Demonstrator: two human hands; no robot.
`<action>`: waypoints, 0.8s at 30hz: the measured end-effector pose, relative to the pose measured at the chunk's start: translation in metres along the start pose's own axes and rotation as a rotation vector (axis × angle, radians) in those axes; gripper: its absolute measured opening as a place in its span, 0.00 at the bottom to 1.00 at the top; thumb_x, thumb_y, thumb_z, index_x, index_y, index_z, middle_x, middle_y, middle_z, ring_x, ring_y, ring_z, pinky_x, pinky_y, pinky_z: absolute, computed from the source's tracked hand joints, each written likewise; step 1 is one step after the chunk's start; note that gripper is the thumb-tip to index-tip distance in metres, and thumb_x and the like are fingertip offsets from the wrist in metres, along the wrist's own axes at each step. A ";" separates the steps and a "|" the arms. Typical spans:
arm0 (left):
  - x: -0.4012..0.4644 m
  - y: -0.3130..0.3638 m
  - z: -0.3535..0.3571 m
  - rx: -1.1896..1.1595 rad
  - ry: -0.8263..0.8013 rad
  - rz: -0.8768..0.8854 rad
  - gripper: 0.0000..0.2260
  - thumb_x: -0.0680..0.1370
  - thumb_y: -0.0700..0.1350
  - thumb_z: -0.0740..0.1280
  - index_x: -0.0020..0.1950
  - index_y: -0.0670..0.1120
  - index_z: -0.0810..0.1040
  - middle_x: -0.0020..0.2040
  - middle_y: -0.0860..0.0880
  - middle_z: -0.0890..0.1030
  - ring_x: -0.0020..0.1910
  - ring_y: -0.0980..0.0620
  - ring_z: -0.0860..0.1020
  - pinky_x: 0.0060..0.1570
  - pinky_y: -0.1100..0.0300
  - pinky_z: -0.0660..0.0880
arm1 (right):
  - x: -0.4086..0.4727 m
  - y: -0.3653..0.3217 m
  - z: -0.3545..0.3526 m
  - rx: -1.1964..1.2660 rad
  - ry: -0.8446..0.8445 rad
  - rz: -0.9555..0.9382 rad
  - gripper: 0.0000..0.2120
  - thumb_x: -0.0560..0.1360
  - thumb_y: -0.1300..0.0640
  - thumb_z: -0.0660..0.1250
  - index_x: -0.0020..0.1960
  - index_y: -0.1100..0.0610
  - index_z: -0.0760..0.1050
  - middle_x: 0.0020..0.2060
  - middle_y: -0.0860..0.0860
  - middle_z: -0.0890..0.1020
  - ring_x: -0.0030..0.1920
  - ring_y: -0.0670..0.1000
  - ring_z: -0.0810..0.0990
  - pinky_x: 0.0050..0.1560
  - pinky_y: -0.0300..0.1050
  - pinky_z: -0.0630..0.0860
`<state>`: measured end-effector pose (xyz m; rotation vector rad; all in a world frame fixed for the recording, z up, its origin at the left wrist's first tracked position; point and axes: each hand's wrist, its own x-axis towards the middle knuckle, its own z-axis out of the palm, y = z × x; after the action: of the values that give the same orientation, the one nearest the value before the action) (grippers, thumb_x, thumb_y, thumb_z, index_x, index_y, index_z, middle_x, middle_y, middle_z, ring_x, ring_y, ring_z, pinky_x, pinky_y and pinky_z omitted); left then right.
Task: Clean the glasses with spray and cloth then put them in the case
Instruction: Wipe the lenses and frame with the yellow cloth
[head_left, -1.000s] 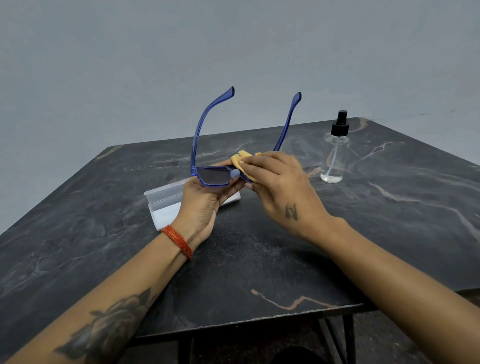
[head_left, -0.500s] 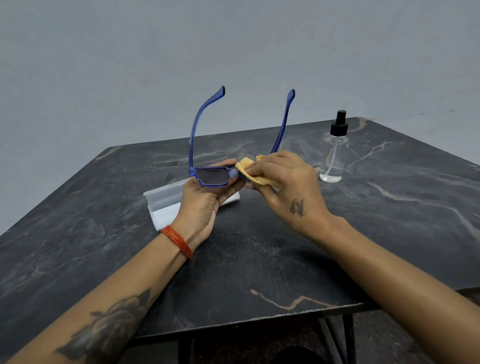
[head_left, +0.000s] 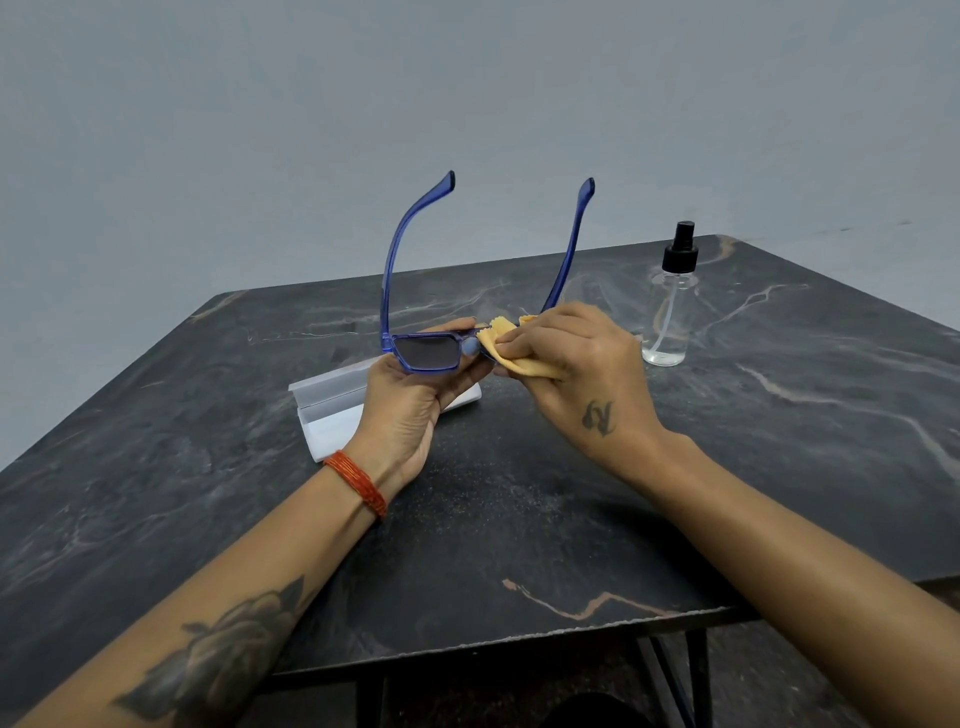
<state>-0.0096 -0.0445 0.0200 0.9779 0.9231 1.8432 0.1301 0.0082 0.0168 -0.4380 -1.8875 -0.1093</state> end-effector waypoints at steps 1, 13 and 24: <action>0.000 0.000 0.000 -0.002 -0.001 0.000 0.07 0.70 0.31 0.66 0.46 0.38 0.78 0.40 0.46 0.85 0.44 0.49 0.83 0.44 0.59 0.80 | 0.000 0.000 0.000 -0.004 -0.004 -0.007 0.04 0.67 0.62 0.75 0.40 0.61 0.82 0.37 0.52 0.84 0.39 0.54 0.80 0.41 0.47 0.76; -0.001 0.003 -0.002 0.037 -0.046 0.019 0.07 0.64 0.36 0.70 0.38 0.45 0.84 0.41 0.48 0.85 0.45 0.51 0.83 0.43 0.60 0.79 | -0.001 -0.001 0.001 -0.242 -0.148 -0.164 0.13 0.70 0.60 0.70 0.54 0.61 0.81 0.49 0.53 0.83 0.45 0.57 0.77 0.42 0.52 0.73; -0.001 0.003 -0.001 0.021 -0.007 0.018 0.09 0.65 0.35 0.68 0.45 0.39 0.79 0.38 0.48 0.84 0.41 0.52 0.83 0.43 0.61 0.80 | 0.000 -0.005 -0.005 -0.405 -0.084 -0.153 0.15 0.74 0.52 0.64 0.41 0.63 0.82 0.38 0.55 0.83 0.37 0.57 0.75 0.37 0.48 0.68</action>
<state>-0.0109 -0.0464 0.0218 1.0080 0.9345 1.8474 0.1333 0.0026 0.0198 -0.5776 -1.9822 -0.5898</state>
